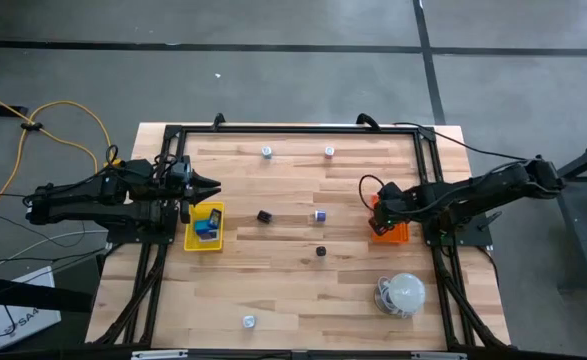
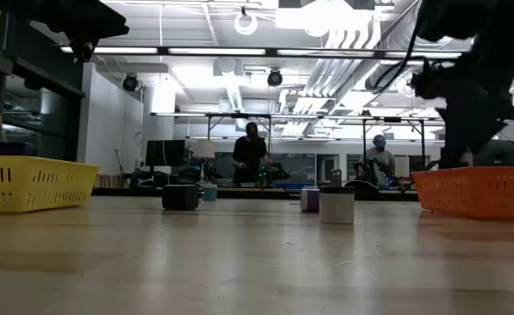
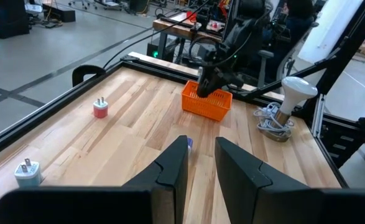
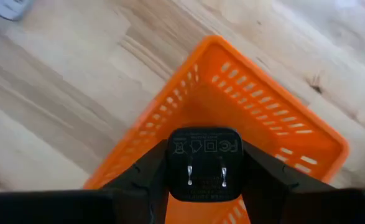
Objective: Pick & Place Office items
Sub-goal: Put the bottom black charger adapter into the orange bin
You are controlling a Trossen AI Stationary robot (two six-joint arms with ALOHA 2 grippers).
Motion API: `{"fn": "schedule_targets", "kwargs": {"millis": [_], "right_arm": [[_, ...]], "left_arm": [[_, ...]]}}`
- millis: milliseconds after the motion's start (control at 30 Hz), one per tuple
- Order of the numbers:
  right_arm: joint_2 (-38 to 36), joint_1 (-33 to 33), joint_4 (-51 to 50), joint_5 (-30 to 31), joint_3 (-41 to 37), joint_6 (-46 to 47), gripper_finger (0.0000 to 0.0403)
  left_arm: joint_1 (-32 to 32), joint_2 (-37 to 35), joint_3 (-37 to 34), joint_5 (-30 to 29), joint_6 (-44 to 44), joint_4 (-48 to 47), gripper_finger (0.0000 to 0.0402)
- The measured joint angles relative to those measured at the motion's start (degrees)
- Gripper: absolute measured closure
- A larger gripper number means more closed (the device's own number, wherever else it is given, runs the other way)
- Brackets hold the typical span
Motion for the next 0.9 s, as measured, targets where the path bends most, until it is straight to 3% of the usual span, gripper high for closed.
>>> {"fn": "schedule_targets", "kwargs": {"millis": [400, 667, 900], "right_arm": [[0.0, 0.0, 8.1, -2.5, -7.2, 2.7, 0.0256], [0.0, 0.0, 8.9, -3.3, -7.7, 2.9, 0.0255], [0.0, 0.0, 8.9, -3.3, -7.7, 2.9, 0.0222]], "left_arm": [[0.0, 0.0, 0.0, 0.0, 0.0, 0.0, 0.0324], [0.0, 0.0, 0.0, 0.0, 0.0, 0.0, 0.0324], [0.0, 0.0, 0.0, 0.0, 0.0, 0.0, 0.0324]]}}
